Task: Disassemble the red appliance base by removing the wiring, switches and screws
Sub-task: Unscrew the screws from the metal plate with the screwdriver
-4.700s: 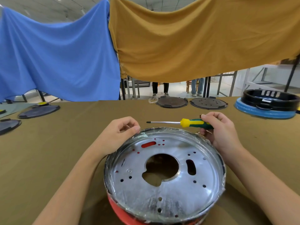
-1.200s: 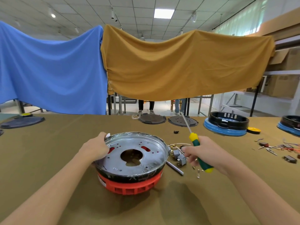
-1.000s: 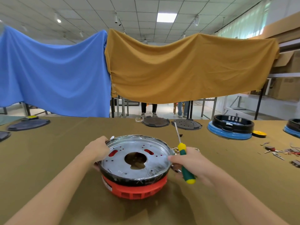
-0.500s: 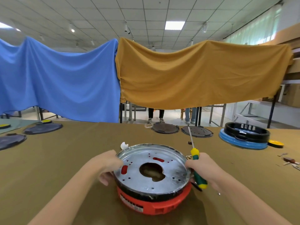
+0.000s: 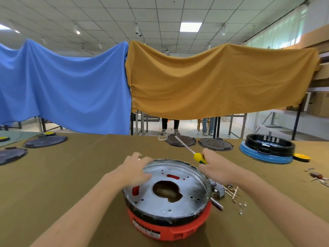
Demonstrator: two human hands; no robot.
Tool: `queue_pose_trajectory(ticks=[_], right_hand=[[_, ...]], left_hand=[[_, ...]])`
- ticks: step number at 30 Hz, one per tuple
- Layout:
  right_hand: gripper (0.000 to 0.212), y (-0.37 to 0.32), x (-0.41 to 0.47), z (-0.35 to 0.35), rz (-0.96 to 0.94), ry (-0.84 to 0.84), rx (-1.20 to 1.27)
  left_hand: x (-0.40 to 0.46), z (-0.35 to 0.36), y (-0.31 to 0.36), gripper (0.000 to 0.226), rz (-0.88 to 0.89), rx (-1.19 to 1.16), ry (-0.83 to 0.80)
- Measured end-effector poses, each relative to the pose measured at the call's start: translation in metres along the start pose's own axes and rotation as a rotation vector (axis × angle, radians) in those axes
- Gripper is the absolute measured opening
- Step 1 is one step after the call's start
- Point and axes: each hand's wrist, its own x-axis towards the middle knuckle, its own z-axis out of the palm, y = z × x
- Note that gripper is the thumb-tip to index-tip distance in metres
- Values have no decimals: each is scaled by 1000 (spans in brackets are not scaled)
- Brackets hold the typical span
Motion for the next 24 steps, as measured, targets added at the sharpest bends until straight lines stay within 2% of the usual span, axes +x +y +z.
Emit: queue_pose_trajectory(ticks=[3, 7, 14, 24], right_hand=[[17, -5, 11, -9, -130, 22, -179], [25, -6, 18, -21, -195, 65, -217], [23, -16, 30, -39, -277, 78, -297], [21, -23, 41, -44, -303, 46, -302]], left_hand=[[10, 12, 10, 54, 97, 130, -94], [14, 30, 13, 46, 65, 271, -131], [13, 35, 14, 47, 39, 335, -153], [12, 35, 17, 47, 23, 348, -176]])
